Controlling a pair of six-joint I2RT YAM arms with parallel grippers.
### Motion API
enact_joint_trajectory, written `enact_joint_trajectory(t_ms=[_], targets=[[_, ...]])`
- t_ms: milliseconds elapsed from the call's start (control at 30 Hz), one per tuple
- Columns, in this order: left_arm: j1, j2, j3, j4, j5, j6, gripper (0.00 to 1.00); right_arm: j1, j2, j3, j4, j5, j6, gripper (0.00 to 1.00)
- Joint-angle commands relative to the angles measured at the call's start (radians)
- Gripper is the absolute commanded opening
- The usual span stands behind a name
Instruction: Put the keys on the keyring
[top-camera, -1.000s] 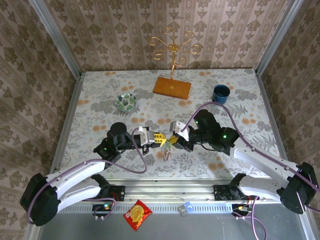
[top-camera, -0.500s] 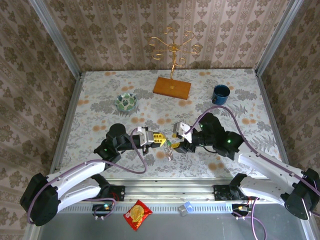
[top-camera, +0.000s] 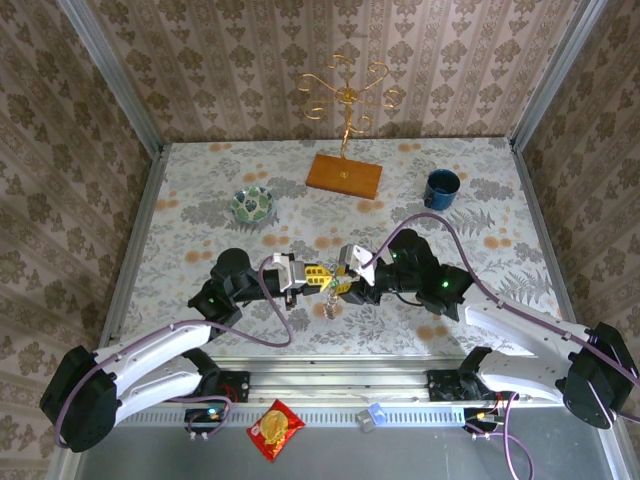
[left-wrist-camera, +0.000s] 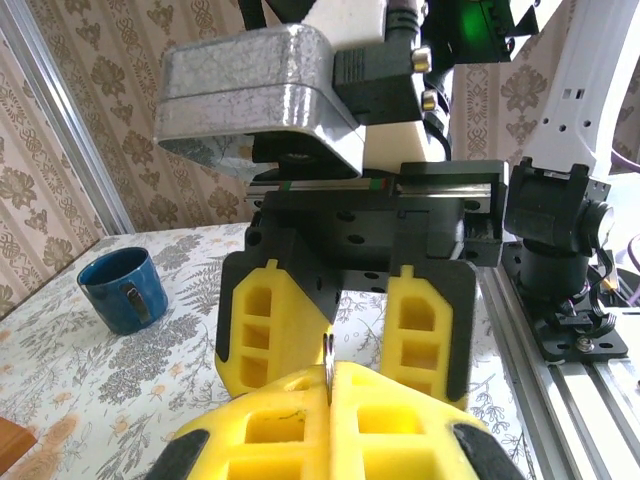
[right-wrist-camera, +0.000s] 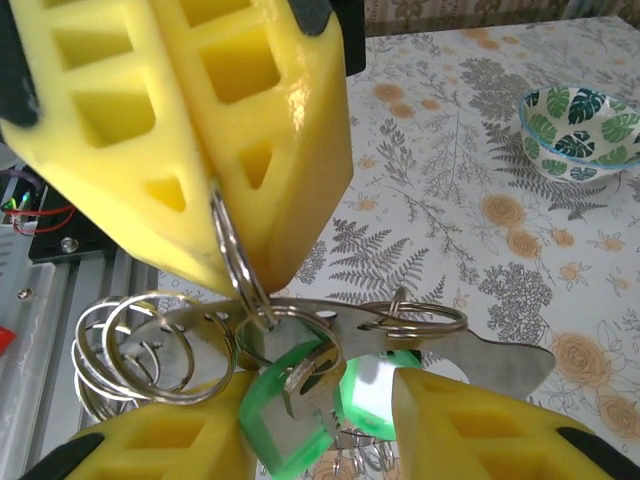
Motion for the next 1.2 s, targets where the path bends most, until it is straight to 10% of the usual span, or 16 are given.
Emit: enact_joint_trajectory(t_ms=[0, 333, 733, 1000, 1167], targets=[[0.001, -0.005, -0.007, 0.061, 0.003, -0.026, 0.00, 0.008, -0.013, -0.019, 0.077, 0.035, 0.006, 0.30], [0.000, -0.027, 0.002, -0.022, -0.009, 0.019, 0.00, 0.007, -0.080, 0.032, -0.079, 0.091, -0.073, 0.04], [0.000, -0.035, 0.024, -0.146, -0.061, 0.095, 0.00, 0.008, -0.089, 0.130, -0.210, 0.095, -0.120, 0.00], [0.003, -0.099, -0.021, -0.101, -0.155, 0.076, 0.49, 0.009, -0.084, 0.199, -0.276, 0.136, -0.126, 0.00], [0.003, -0.224, -0.084, -0.092, -0.311, 0.033, 0.59, 0.014, -0.040, 0.235, -0.323, 0.173, -0.127, 0.00]])
